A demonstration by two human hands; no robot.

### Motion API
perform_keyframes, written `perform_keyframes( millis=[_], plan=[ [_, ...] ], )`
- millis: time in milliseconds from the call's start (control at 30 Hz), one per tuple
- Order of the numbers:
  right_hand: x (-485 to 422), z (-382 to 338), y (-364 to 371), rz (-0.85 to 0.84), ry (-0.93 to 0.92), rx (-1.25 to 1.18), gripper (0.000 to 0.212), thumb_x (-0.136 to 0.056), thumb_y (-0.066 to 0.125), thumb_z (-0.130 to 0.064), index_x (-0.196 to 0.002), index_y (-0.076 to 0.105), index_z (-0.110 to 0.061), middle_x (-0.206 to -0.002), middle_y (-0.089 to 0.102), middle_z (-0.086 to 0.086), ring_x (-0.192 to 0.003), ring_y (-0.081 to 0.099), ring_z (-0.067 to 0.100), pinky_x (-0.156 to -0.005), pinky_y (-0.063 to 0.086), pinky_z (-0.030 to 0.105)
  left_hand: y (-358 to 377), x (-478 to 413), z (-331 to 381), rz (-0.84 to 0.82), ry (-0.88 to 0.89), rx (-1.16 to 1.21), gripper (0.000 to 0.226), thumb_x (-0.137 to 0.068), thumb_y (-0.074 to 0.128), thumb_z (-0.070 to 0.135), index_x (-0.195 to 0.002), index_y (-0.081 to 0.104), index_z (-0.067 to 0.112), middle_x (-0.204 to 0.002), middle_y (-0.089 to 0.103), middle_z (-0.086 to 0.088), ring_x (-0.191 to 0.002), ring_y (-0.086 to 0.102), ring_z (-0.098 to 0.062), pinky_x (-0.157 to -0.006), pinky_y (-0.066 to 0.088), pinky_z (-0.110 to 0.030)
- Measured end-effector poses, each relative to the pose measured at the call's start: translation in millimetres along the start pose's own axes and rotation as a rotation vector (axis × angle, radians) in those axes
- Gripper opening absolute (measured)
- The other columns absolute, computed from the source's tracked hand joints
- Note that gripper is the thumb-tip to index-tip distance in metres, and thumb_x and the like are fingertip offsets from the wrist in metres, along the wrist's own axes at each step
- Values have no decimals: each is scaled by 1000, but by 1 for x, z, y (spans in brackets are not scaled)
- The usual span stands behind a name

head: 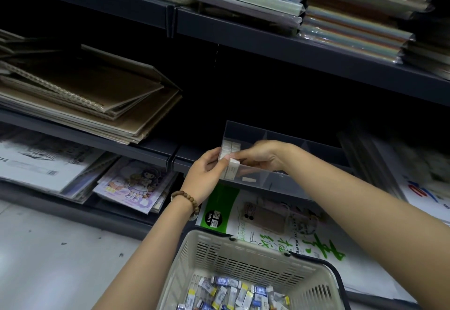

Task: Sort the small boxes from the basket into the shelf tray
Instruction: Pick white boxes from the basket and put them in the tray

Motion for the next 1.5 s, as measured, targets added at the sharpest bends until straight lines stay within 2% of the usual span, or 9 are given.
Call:
perform_keyframes(
  millis=[100,267,467,733,933,1033,1333,1433,1500],
  plan=[
    [2,1,-1,-8,-14,114,60,-85,66,-35,-130,51,1,-138,51,14,-128,48,20,-107,39,28,-1,-1,-1,10,3,-10,54,-88,53,43,-137,42,21,-134,51,5,-112,47,1,-83,35,-8],
    [1,2,1,28,-27,148,59,-84,68,-36,-128,53,0,-136,53,12,-126,49,20,-107,39,30,0,2,-1,-1,18,-33,55,-89,52,42,-140,38,23,-136,46,7,-118,43,0,-85,33,-7],
    [0,2,2,142,-114,-13,37,-89,64,-23,-117,60,0,-113,66,10,-75,64,7,-54,49,9,-1,3,-3,-27,9,-1,52,-91,53,37,-139,38,24,-130,48,11,-123,43,-4,-95,33,-18],
    [25,2,1,214,-284,-31,42,-92,59,-16,-129,50,2,-122,61,16,-106,63,22,-83,52,20,-4,13,0,-65,20,-32,53,-90,54,35,-139,40,22,-135,50,6,-125,46,-10,-105,38,-29],
    [92,68,-15,351,-548,-198,21,-93,57,-15,-113,62,-18,-104,68,-6,-86,69,4,-66,53,12,-13,46,-19,-109,17,-313,51,-90,54,38,-137,39,24,-130,45,15,-115,49,-4,-85,38,-17],
    [101,137,-4,349,-430,-284,15,-91,59,-10,-99,67,-19,-100,72,-2,-82,71,12,-66,56,18,-16,63,-39,-158,-39,-394,50,-91,53,37,-137,39,22,-132,45,13,-116,50,-8,-90,40,-23],
    [66,383,96,97,338,-182,9,-90,61,-11,-97,66,-7,-88,64,10,-68,60,15,-68,50,26,51,162,-184,-624,-429,-585,51,-92,55,30,-137,39,14,-132,47,0,-116,52,-17,-81,42,-16],
    [59,424,118,37,414,-98,23,-89,63,-15,-105,66,1,-87,62,10,-68,56,15,-67,47,27,68,185,-232,-608,-614,-529,37,-92,55,19,-125,48,3,-115,52,-11,-114,53,-26,-86,45,-22],
    [54,439,127,-4,416,-41,30,-89,63,-16,-109,65,6,-96,64,17,-76,57,15,-71,46,27,78,192,-256,-651,-639,-543,18,-94,52,17,-109,52,8,-104,51,-10,-100,50,-17,-87,43,-22]
  ],
)
Point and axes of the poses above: each hand's wrist, its own x-axis away from the middle knuckle, its own y-axis out of the palm, z = x × y, the point moved 2 cm from there along -x, towards the middle knuckle
